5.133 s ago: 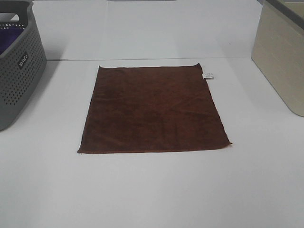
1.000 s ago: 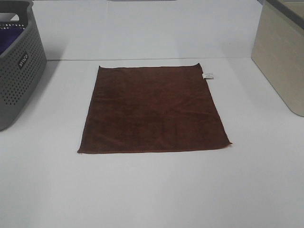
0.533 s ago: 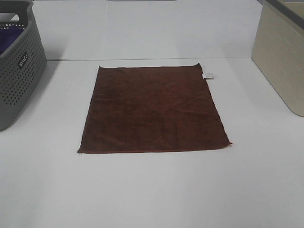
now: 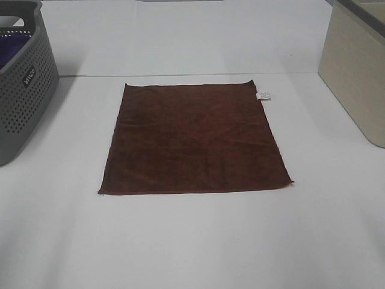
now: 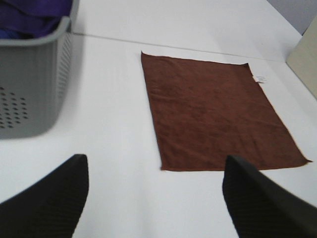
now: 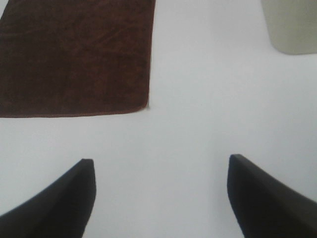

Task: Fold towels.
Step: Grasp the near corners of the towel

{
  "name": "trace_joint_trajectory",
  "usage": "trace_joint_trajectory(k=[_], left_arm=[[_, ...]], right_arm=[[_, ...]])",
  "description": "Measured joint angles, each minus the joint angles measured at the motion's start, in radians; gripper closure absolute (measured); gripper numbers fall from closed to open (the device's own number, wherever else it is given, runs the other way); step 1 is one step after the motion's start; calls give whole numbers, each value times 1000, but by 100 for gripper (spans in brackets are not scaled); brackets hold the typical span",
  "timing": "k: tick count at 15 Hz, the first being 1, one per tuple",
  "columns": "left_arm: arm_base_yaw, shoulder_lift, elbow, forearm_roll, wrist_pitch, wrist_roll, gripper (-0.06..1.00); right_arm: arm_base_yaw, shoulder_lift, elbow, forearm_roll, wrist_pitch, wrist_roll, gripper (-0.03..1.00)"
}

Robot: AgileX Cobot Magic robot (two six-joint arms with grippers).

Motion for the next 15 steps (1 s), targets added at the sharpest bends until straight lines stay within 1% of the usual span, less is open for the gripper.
trace_joint_trajectory(k=[2, 3, 5, 6, 7, 8, 11, 13, 15], left_arm=[[0, 150, 0, -128, -28, 0, 23], [0, 311, 0, -201, -77, 20, 23], [0, 478, 0, -245, -135, 76, 23], [0, 557, 0, -275, -158, 114, 23], [0, 601, 0, -291, -166, 130, 23], [0, 689, 0, -338, -179, 167, 23], [0, 920, -31, -475, -175, 299, 23], [0, 1043, -92, -545, -155, 366, 23], [0, 1154, -159, -600, -125, 414, 23]], right_arm=[[0, 134, -1, 62, -30, -1, 26], [0, 265, -25, 113, -40, -35, 26], [0, 382, -97, 148, -41, -64, 26], [0, 405, -114, 154, -41, -66, 26], [0, 462, -156, 174, -41, -70, 26], [0, 518, -191, 193, -42, -71, 26], [0, 678, -289, 236, -34, -89, 26], [0, 797, -346, 253, -10, -123, 26], [-1, 923, -396, 295, 12, -171, 26]])
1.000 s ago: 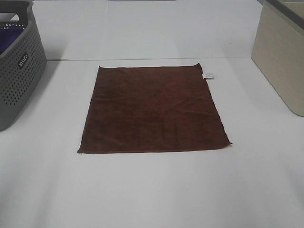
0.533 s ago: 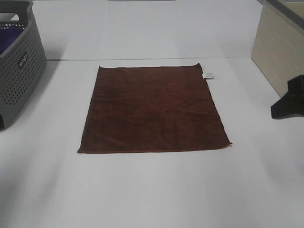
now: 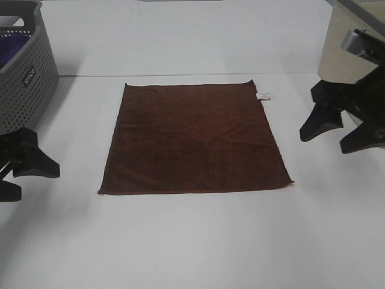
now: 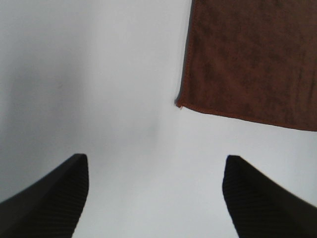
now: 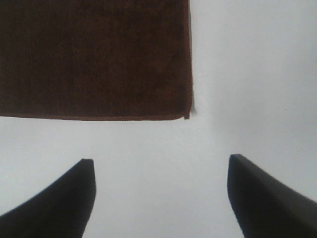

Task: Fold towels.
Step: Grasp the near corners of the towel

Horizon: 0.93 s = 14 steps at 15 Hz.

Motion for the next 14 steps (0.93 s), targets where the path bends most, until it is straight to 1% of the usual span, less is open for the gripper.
trace_joint_trajectory(k=[1, 2, 4, 5, 6, 7, 11, 14], left_arm=[[0, 53, -33, -21, 12, 19, 23], [0, 100, -62, -41, 35, 40, 23], [0, 192, -120, -81, 79, 89, 23], [0, 214, -135, -86, 84, 98, 23], [0, 250, -161, -98, 91, 119, 23], [0, 314, -222, -118, 104, 165, 23], [-5, 406, -320, -138, 106, 185, 23], [-54, 476, -372, -139, 106, 187, 23]], right_arm=[[-11, 59, -27, 37, 20, -40, 26], [-41, 123, -57, 96, 54, -97, 26], [-127, 231, -111, 228, 134, -241, 26], [-144, 257, -121, 255, 157, -270, 26], [-176, 303, -143, 306, 187, -328, 26], [-193, 367, -181, 333, 202, -376, 26], [-195, 473, -243, 337, 202, -399, 26], [-195, 526, -278, 342, 199, -405, 26]])
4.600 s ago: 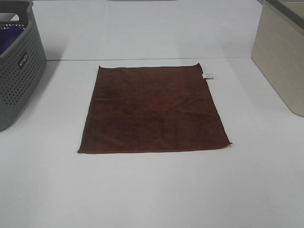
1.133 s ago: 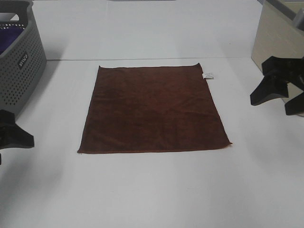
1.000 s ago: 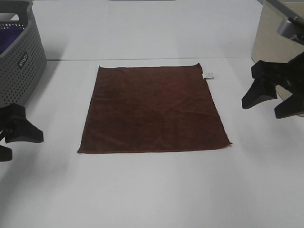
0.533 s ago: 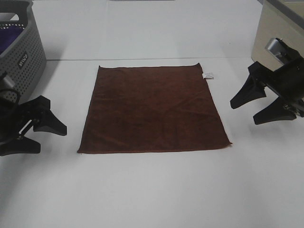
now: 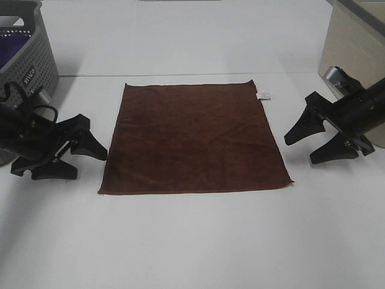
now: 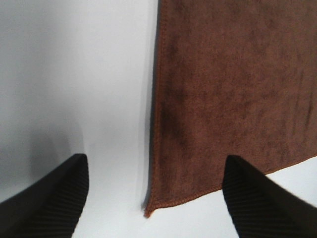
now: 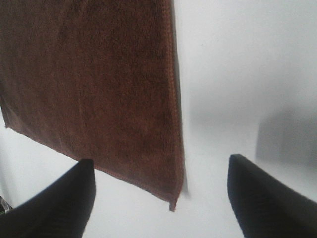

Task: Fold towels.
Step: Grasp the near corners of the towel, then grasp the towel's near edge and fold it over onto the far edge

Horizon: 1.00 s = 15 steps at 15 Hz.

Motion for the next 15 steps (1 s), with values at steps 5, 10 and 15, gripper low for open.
trace_joint_trajectory(k=[5, 10, 15], left_arm=[[-81, 92, -84, -89, 19, 3, 23], [-126, 162, -135, -108, 29, -39, 75], [-126, 162, -134, 41, 104, -153, 94]], right_arm=[[102, 98, -65, 26, -22, 3, 27], [173, 148, -108, 35, -25, 64, 67], [173, 116, -102, -113, -5, 170, 97]])
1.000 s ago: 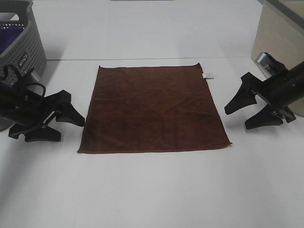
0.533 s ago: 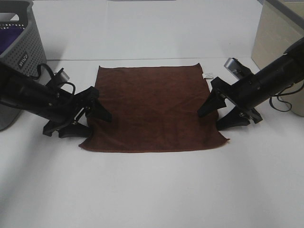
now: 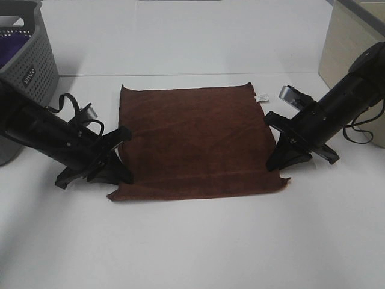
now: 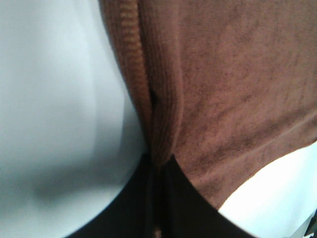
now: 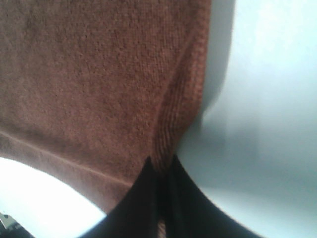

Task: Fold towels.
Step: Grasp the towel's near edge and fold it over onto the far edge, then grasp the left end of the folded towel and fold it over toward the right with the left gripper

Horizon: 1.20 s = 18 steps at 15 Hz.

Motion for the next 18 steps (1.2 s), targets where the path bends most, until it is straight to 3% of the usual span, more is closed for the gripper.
trace_joint_trajectory(k=[4, 8, 10, 15, 18], left_arm=[[-3, -98, 97, 121, 16, -85, 94], [-6, -200, 239, 157, 37, -141, 94], [-6, -224, 236, 160, 35, -146, 94], [-6, -229, 64, 211, 23, -243, 94], [-6, -222, -102, 333, -6, -377, 94]], right_arm=[[1, -109, 145, 9, 16, 21, 97], [5, -198, 319, 34, 30, 23, 97], [6, -211, 328, 34, 20, 20, 97], [7, -218, 113, 14, 60, 19, 97], [7, -174, -95, 23, 63, 25, 97]])
